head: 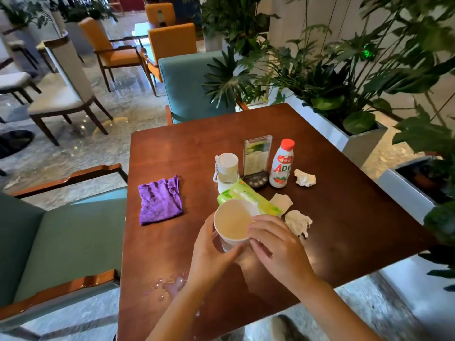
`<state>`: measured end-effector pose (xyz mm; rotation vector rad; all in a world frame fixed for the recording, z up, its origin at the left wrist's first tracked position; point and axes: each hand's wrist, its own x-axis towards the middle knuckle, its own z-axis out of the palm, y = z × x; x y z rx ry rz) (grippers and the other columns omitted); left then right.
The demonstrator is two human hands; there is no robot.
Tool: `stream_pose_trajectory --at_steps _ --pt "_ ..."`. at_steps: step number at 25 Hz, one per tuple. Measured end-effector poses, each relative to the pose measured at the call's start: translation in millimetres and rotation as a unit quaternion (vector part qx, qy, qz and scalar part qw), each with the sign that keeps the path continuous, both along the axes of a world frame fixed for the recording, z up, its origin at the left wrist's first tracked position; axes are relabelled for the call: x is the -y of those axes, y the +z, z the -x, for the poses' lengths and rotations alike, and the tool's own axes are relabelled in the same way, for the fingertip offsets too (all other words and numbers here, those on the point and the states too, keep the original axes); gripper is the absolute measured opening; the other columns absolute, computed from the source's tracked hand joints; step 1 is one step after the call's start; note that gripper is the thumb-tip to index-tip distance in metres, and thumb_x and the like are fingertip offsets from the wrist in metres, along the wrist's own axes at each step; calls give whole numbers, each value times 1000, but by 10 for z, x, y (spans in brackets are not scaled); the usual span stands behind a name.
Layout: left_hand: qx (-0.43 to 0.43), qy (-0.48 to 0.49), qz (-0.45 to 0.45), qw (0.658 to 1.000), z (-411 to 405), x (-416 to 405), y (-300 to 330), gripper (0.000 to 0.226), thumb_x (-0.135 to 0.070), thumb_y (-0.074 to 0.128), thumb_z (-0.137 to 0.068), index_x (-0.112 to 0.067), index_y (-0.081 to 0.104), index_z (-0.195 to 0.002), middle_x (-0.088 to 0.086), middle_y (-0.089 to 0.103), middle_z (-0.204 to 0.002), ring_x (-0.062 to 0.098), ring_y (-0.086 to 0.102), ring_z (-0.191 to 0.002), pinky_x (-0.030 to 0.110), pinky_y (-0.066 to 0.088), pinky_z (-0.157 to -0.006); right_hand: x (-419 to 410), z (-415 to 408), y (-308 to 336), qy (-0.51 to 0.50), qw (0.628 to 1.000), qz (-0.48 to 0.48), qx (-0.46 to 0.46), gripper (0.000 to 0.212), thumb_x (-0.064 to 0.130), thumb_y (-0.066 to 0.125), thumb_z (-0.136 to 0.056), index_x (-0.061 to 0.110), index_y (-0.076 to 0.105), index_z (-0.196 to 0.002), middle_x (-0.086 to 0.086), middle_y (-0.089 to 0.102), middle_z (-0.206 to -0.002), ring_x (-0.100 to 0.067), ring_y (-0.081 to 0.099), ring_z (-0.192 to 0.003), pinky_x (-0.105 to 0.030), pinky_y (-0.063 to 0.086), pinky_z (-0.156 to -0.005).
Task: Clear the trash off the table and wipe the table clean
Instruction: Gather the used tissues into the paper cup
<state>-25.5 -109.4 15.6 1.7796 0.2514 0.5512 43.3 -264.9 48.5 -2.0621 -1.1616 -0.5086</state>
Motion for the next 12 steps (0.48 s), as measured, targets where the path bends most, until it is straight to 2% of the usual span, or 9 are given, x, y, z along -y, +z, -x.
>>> stream_pose_trajectory --at_steps 3,5,6,7,9,11,12 --pt "-15 15 22 1000 -275 284 -2 73 -10 85 -65 -34 48 -123 -24 58 -121 1 56 -113 10 44 -85 278 -312 -98 -14 999 -33 -39 17 15 62 -84 15 66 -101 0 62 -112 -9 51 -114 -18 40 -99" --pt "-21 37 33 999 -454 450 4 70 -13 82 -64 -36 48 -120 -30 57 -119 -5 55 -111 6 44 -82 532 -625 -266 -79 992 -65 -81 26 17 65 -82 16 63 -108 -1 59 -115 -13 51 -113 -17 37 -100" --pt "-22 46 35 998 -548 518 -11 68 -13 80 -64 -37 48 -119 -32 57 -118 -7 55 -110 5 43 -81 663 -818 -382 -129 984 -54 -112 28 15 69 -79 15 64 -107 -4 60 -115 -19 53 -112 -21 38 -98" --pt "-22 53 32 998 -616 569 -20 67 -12 79 -64 -37 48 -119 -34 57 -116 -9 55 -109 4 43 -80 766 -990 -514 -178 972 -12 -154 31 14 72 -77 14 65 -107 -7 60 -118 -26 53 -112 -27 39 -96" --pt "-32 64 16 997 -711 643 -14 69 -13 79 -64 -39 46 -119 -35 56 -117 -9 54 -109 3 42 -80 864 -1256 -802 -217 937 140 -235 37 20 70 -80 20 62 -116 -9 49 -134 -30 43 -124 -37 40 -97" --pt "-50 83 7 995 -776 698 8 70 -23 81 -63 -43 45 -120 -36 54 -118 -6 53 -112 5 42 -83 847 -1406 -1056 -171 917 256 -254 40 30 60 -86 28 53 -125 -4 39 -143 -24 32 -131 -36 40 -97" --pt "-57 91 3 994 -798 724 19 71 -29 81 -62 -45 44 -120 -35 54 -119 -5 53 -113 6 42 -84 819 -1456 -1168 -139 919 277 -243 38 32 57 -87 28 51 -125 -2 41 -140 -23 35 -128 -35 41 -95"
